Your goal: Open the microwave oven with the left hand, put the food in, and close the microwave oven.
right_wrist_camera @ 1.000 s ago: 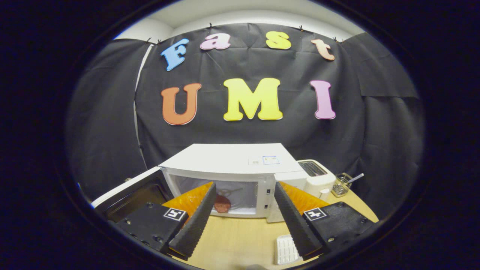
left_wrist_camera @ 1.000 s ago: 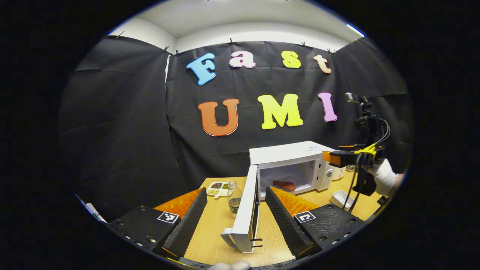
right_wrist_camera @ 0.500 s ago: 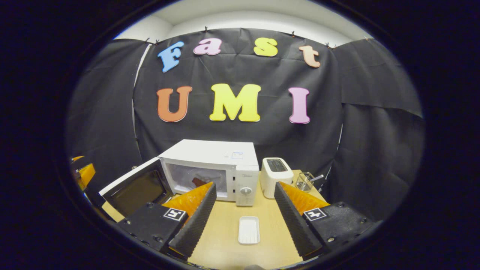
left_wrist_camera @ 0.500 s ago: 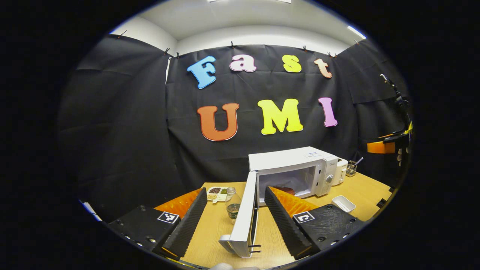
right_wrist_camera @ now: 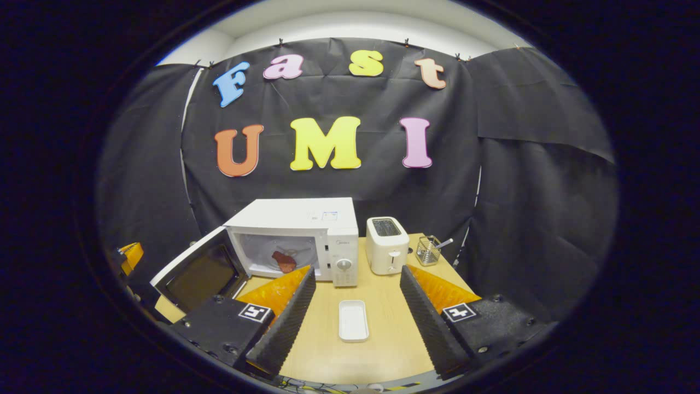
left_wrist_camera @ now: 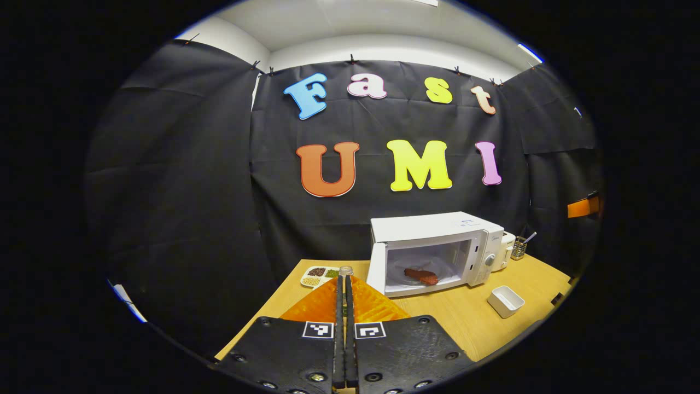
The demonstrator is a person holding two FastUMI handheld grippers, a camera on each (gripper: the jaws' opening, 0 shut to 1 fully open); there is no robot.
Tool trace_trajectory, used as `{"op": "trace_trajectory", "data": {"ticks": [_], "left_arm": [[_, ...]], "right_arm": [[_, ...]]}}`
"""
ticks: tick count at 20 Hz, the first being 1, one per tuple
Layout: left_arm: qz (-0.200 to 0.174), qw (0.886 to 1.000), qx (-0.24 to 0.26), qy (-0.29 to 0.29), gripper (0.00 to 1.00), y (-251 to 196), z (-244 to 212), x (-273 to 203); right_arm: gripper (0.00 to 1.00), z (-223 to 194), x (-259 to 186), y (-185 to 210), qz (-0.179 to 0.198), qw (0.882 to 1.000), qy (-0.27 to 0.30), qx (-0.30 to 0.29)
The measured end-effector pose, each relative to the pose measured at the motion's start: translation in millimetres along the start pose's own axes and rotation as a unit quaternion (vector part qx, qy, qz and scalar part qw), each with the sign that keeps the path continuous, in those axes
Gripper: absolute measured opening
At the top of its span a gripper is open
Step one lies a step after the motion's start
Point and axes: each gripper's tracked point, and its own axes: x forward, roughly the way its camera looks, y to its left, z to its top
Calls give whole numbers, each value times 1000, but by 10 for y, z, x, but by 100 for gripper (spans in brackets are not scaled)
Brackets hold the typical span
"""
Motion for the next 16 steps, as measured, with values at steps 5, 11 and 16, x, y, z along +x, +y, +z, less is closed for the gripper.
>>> {"op": "trace_trajectory", "data": {"ticks": [5,11,16], "left_arm": [[15,999,15,32,0,257,-394,88],[33,998,15,58,0,428,-811,131],[29,996,18,85,0,424,-1125,129]], "right_arm": [[91,-81,-45,-53,2,1000,19,4],[99,-152,-123,-110,1,999,36,5],[99,-188,-183,-120,2,999,44,0]]}}
